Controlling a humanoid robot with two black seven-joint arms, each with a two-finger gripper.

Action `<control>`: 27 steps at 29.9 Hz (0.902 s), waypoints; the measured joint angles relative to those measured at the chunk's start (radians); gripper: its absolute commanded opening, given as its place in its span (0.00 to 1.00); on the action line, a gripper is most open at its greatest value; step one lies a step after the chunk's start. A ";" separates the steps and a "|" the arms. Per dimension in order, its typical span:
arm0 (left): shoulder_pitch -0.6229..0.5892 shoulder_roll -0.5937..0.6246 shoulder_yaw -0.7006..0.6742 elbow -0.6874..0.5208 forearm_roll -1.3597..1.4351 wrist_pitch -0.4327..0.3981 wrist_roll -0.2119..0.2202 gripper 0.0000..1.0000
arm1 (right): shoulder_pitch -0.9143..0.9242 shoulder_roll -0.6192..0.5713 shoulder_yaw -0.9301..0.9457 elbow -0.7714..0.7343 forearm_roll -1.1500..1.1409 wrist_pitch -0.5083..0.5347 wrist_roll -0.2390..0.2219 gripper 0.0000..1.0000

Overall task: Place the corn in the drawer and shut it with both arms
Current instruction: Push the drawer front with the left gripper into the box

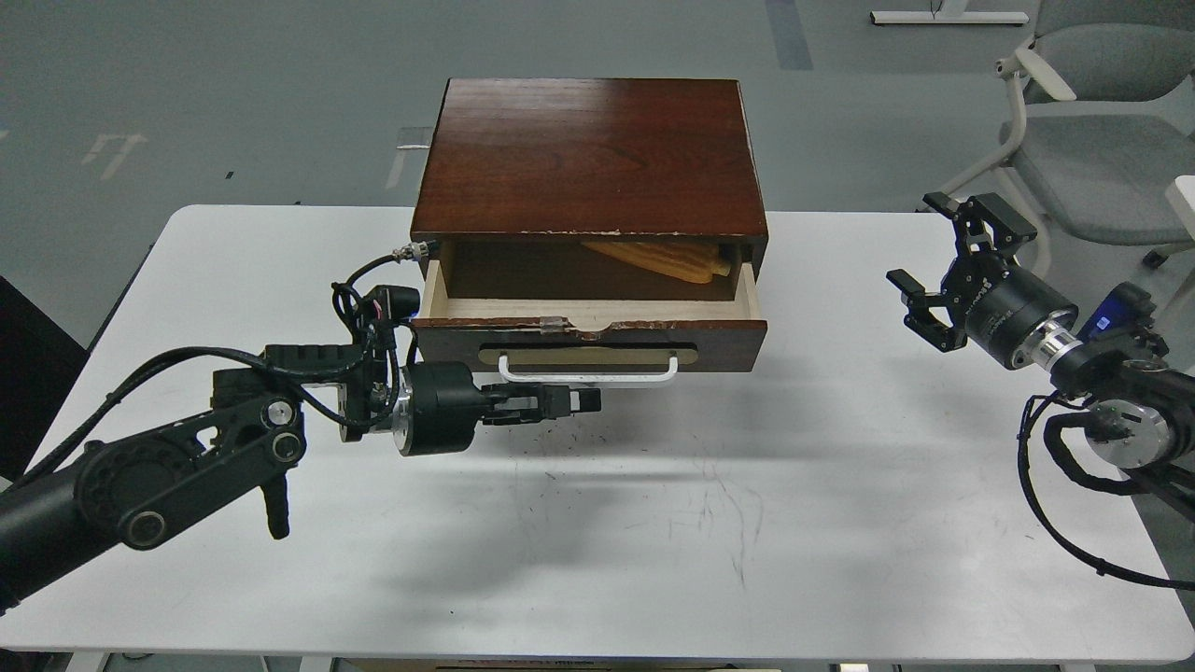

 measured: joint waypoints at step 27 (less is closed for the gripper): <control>0.001 -0.004 -0.045 0.065 -0.014 0.001 -0.005 0.00 | -0.006 0.001 0.000 0.001 0.000 0.000 0.000 1.00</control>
